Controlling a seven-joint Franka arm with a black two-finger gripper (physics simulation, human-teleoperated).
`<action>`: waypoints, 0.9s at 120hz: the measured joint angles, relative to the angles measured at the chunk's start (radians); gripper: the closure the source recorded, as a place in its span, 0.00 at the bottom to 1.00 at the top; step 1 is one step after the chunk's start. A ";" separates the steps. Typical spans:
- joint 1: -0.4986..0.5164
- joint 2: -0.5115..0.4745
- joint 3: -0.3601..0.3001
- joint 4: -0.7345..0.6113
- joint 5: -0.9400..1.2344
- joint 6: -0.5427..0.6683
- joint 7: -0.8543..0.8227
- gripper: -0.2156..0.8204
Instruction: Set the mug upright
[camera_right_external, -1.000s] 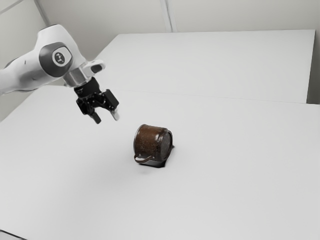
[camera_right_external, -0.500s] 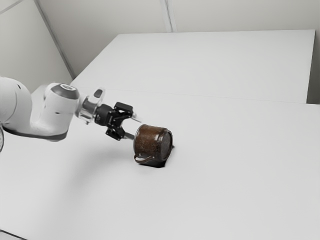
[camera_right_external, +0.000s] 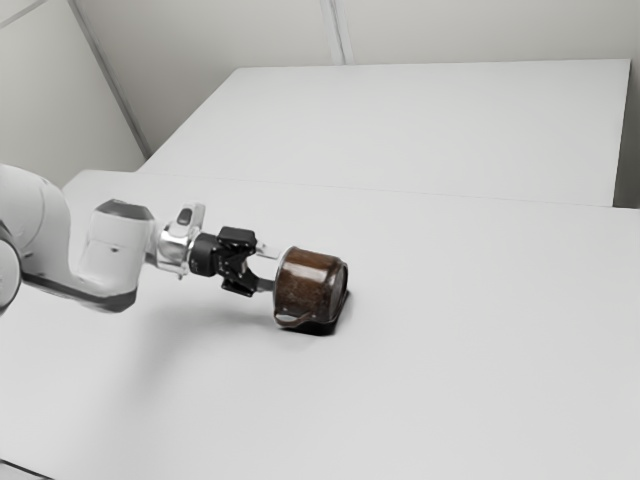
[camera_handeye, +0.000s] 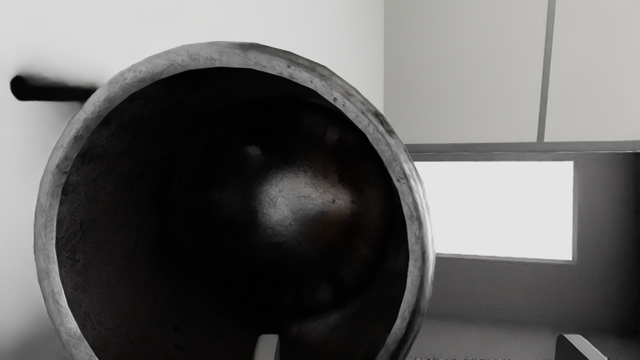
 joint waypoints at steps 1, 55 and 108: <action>0.000 0.001 0.000 0.000 -0.002 -0.002 0.004 0.21; -0.006 0.013 -0.009 0.003 -0.049 -0.022 0.166 0.21; -0.006 0.020 -0.051 0.007 -0.062 0.027 0.223 0.64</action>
